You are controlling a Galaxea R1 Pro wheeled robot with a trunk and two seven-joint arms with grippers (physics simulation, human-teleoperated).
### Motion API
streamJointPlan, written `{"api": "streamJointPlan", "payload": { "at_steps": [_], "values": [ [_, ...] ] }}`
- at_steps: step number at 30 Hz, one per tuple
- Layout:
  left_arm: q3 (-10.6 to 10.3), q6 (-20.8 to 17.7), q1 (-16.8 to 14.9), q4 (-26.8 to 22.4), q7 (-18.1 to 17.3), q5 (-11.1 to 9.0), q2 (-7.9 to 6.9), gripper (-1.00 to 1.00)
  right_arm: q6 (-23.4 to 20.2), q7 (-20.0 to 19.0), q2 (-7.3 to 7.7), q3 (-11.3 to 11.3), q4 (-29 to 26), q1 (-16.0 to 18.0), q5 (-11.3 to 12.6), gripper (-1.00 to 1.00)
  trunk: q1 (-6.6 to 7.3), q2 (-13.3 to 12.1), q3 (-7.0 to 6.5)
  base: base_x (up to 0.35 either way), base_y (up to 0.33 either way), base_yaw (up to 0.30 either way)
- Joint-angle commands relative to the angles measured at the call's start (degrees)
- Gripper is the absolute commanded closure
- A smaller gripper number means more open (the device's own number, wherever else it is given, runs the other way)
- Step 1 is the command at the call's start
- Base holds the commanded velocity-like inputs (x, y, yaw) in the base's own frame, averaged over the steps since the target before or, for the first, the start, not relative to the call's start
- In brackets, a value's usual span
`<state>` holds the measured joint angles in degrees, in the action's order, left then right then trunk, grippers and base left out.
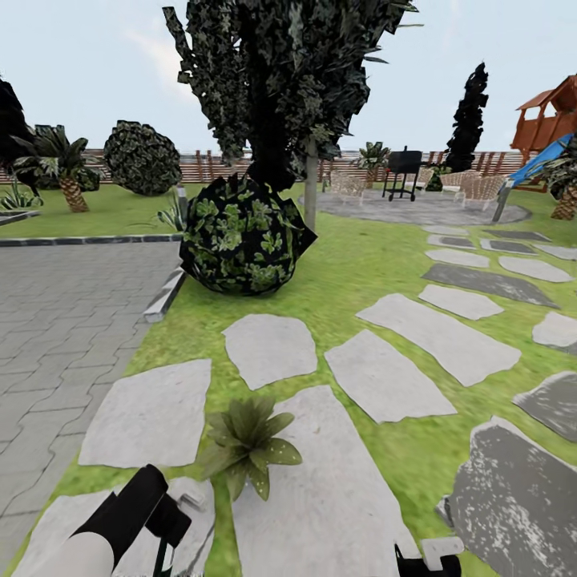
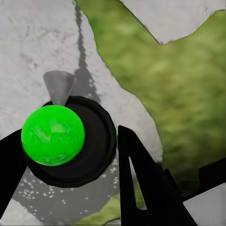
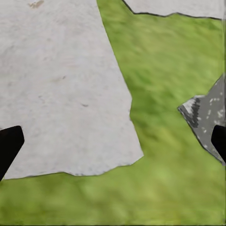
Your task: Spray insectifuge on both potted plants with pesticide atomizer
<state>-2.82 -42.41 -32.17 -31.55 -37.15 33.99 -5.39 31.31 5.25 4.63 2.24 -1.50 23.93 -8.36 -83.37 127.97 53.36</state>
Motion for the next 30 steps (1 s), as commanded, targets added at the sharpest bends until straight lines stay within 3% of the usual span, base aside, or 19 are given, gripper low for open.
{"api": "streamJointPlan", "payload": {
  "at_steps": [1,10,14,18,23,30],
  "values": [
    [-0.19,-0.13,0.0,0.06,-0.48,0.47,-0.01,1.0,0.16,0.37,-0.04,0.22,0.09,0.06,-0.61,-1.0,0.04,0.02,0.05,-0.273,0.233,-0.268],
    [-0.27,-0.52,0.0,0.19,-0.47,0.52,0.48,1.0,0.16,0.37,-0.04,0.22,0.1,0.06,-0.61,-1.0,0.04,0.02,0.05,-0.06,0.185,-0.081],
    [-0.33,-0.71,-0.09,0.18,0.27,0.61,2.44,1.0,0.16,0.37,-0.06,0.22,0.1,0.06,-0.61,-1.0,0.04,0.02,0.05,0.0,0.009,-0.001],
    [-0.48,-0.83,-0.11,0.25,5.19,0.59,5.11,1.0,0.16,0.37,-0.06,0.22,0.1,0.06,-0.61,-1.0,0.04,0.02,0.05,0.0,0.0,0.0],
    [-0.02,-0.74,-0.03,0.26,5.73,0.06,2.93,1.0,0.16,0.37,-0.03,0.22,0.1,0.06,-0.61,-1.0,0.04,0.02,0.05,0.0,0.0,-0.014],
    [0.24,-0.54,-0.06,0.26,5.33,-0.23,2.14,1.0,0.16,0.43,-0.01,0.22,0.1,0.04,-0.61,-1.0,0.04,0.02,0.05,0.0,0.0,-0.25]
  ]
}}
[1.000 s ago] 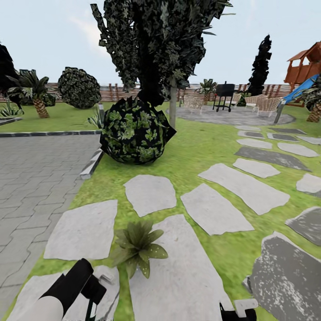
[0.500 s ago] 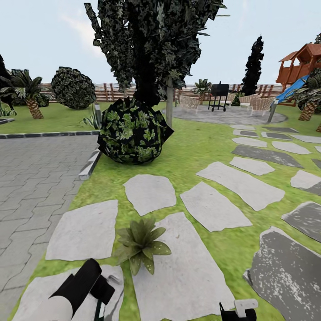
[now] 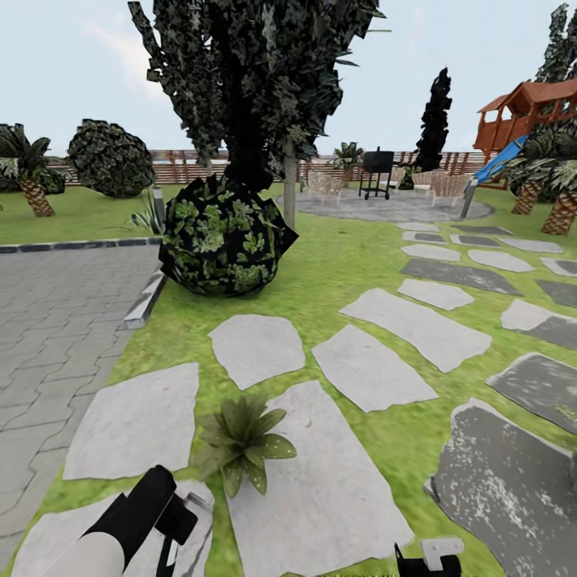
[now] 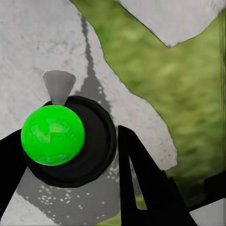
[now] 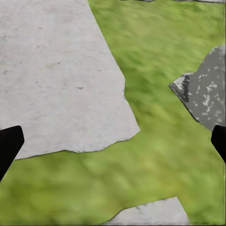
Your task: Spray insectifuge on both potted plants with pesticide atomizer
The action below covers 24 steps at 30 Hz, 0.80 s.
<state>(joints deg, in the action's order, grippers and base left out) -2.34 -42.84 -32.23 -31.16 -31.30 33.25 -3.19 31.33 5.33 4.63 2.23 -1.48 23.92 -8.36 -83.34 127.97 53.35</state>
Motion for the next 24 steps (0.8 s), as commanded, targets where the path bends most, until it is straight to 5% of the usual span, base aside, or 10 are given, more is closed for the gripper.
{"api": "streamJointPlan", "payload": {
  "at_steps": [1,18,24],
  "values": [
    [-0.18,-0.15,-0.01,-0.13,-1.19,0.5,-0.06,1.0,0.13,0.39,-0.04,0.23,0.06,0.06,-0.61,-1.0,0.01,0.02,0.05,0.0,0.0,-0.23],
    [-0.21,-0.02,-0.03,-0.38,-3.34,0.81,0.0,1.0,0.13,0.49,0.01,0.23,0.05,0.06,-0.61,-1.0,0.01,0.02,0.05,0.008,0.253,-0.02],
    [-0.21,0.27,-0.03,-0.61,-3.01,0.84,0.1,1.0,0.13,0.39,0.0,0.23,0.07,0.07,-0.61,-1.0,0.01,0.02,0.05,0.0,0.268,-0.255]
  ]
}}
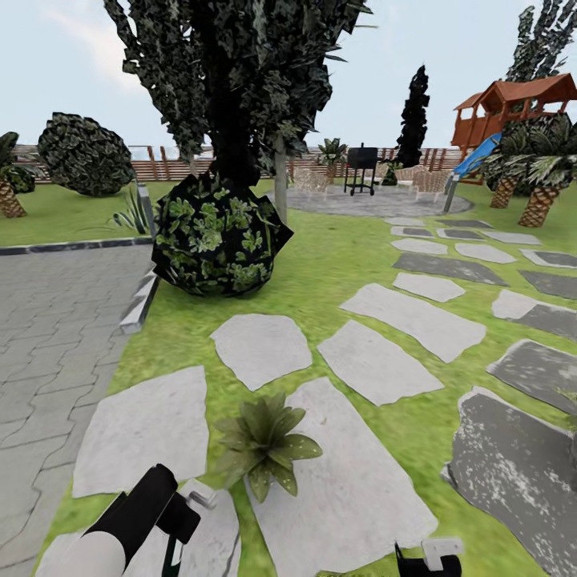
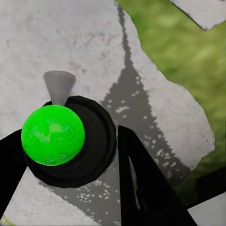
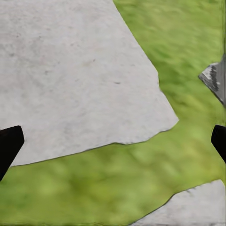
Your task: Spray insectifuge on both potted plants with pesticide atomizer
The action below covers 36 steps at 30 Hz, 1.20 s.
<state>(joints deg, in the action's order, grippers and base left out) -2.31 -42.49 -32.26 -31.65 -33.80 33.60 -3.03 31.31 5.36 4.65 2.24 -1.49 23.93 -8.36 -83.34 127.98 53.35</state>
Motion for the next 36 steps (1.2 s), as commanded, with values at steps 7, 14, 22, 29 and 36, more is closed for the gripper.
{"api": "streamJointPlan", "payload": {
  "at_steps": [7,14,22,29,36],
  "values": [
    [-0.24,-0.3,0.0,-0.43,-0.41,0.5,-0.2,1.0,0.15,0.36,-0.06,0.22,0.08,0.06,-0.61,-1.0,0.01,0.02,0.05,0.0,0.032,-0.192],
    [-0.24,-0.29,0.0,-0.43,-0.32,0.5,-0.13,1.0,0.15,0.36,-0.07,0.22,0.08,0.06,-0.61,-1.0,0.01,0.02,0.05,0.0,0.148,-0.005],
    [-0.24,-0.26,0.0,-0.43,-0.34,0.5,-0.13,1.0,0.15,0.28,-0.04,0.22,0.08,0.06,-0.61,-1.0,0.01,0.02,0.05,0.0,0.3,-0.089],
    [-0.72,-0.1,0.0,-0.14,-0.71,0.73,0.13,1.0,0.15,0.27,-0.07,0.22,0.08,0.05,-0.61,-1.0,0.01,0.02,0.05,0.006,0.303,-0.29],
    [-1.01,-0.11,0.05,0.39,-0.89,0.71,0.39,1.0,0.15,0.27,-0.06,0.22,0.08,0.06,-0.61,-1.0,0.01,0.02,0.05,0.094,0.199,-0.298]
  ]
}}
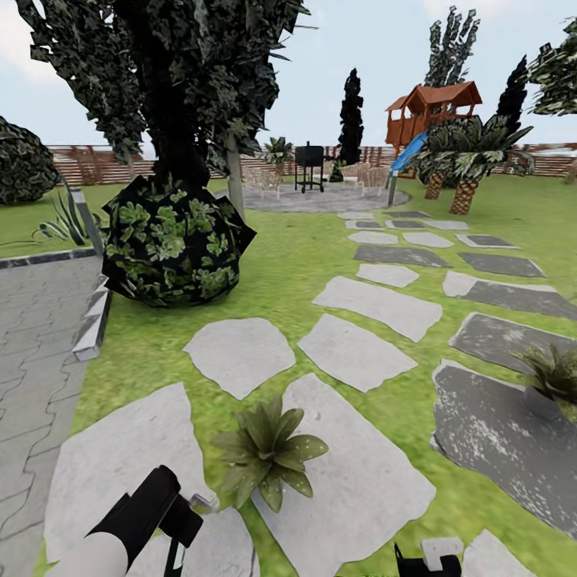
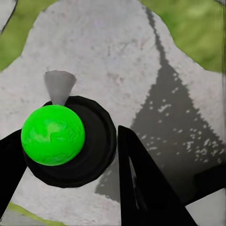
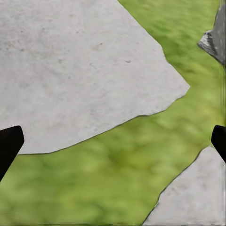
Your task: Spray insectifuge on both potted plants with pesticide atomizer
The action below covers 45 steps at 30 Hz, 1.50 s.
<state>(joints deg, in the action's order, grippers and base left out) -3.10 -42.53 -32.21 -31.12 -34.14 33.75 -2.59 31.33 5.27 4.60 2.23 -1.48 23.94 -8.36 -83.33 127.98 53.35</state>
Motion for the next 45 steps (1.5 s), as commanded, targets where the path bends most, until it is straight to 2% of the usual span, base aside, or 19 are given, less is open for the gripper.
{"api": "streamJointPlan", "payload": {
  "at_steps": [1,3,6,8,12,17,21,22,25,28,30,33,34,45],
  "values": [
    [-0.23,-0.08,0.02,-0.08,-0.57,0.54,0.02,1.0,0.14,0.36,-0.02,0.23,0.08,0.06,-0.6,-1.0,0.01,0.02,0.05,0.012,0.015,-0.296],
    [-0.61,-0.05,0.11,0.93,-0.58,0.64,0.12,1.0,0.14,0.36,-0.02,0.23,0.08,0.06,-0.6,-1.0,0.01,0.02,0.05,0.005,0.006,-0.193],
    [-4.24,0.03,0.13,2.56,-0.56,0.69,-0.25,1.0,0.14,0.36,-0.03,0.23,0.08,0.02,-0.6,-1.0,0.01,0.02,0.05,0.001,0.001,-0.033],
    [-5.24,0.07,0.69,2.83,-0.58,0.73,-0.55,1.0,0.14,0.36,-0.03,0.23,0.08,0.05,-0.6,-1.0,0.01,0.02,0.05,0.0,0.0,-0.006],
    [-5.58,0.15,1.3,2.83,-0.64,0.54,-0.61,1.0,0.14,0.36,-0.03,0.23,0.08,0.06,-0.6,-1.0,0.01,0.02,0.05,0.0,0.0,0.0],
    [-5.2,-0.05,1.17,1.77,-1.01,0.16,0.21,1.0,0.14,0.37,-0.03,0.23,0.08,0.06,-0.6,-1.0,0.01,0.02,0.05,0.0,0.0,0.0],
    [-4.86,-0.29,1.07,-1.75,-1.25,-0.29,0.14,1.0,0.14,0.36,-0.03,0.23,0.08,0.06,-0.6,-1.0,0.01,0.02,0.05,0.0,0.0,0.0],
    [-4.95,-0.26,1.14,-1.88,-1.78,-0.32,0.04,1.0,0.14,0.36,-0.03,0.23,0.08,0.06,-0.6,-1.0,0.01,0.02,0.05,0.0,0.0,0.0],
    [-5.14,0.05,1.28,-1.93,-8.61,0.23,-0.84,1.0,0.14,0.36,-0.03,0.23,0.08,0.06,-0.6,-1.0,0.01,0.02,0.05,0.0,0.0,0.0],
    [-5.25,0.15,1.28,-2.04,-9.81,0.4,-1.33,1.0,0.14,0.37,-0.03,0.23,0.08,0.06,-0.6,-1.0,0.01,0.02,0.05,0.0,0.0,0.0],
    [-5.46,0.12,1.28,-2.37,-8.69,0.43,-1.24,1.0,0.14,0.4,-0.03,0.23,0.08,0.05,-0.6,-1.0,0.01,0.02,0.05,0.0,0.0,0.0],
    [-5.49,0.08,1.28,-2.06,-2.99,0.38,-0.89,1.0,0.14,0.44,-0.03,0.23,0.08,0.06,-0.6,-1.0,0.01,0.02,0.05,0.0,0.0,0.0],
    [-5.43,0.07,1.28,-1.98,-2.09,0.36,-0.81,1.0,0.14,0.44,-0.03,0.23,0.08,0.06,-0.6,-1.0,0.01,0.02,0.05,-0.026,0.0,-0.015],
    [-4.8,-0.13,1.28,-2.13,-1.42,-0.08,-0.69,1.0,0.14,0.36,-0.03,0.23,0.08,0.03,-0.6,-1.0,0.01,0.02,0.05,-0.237,0.077,-0.264]
  ]
}}
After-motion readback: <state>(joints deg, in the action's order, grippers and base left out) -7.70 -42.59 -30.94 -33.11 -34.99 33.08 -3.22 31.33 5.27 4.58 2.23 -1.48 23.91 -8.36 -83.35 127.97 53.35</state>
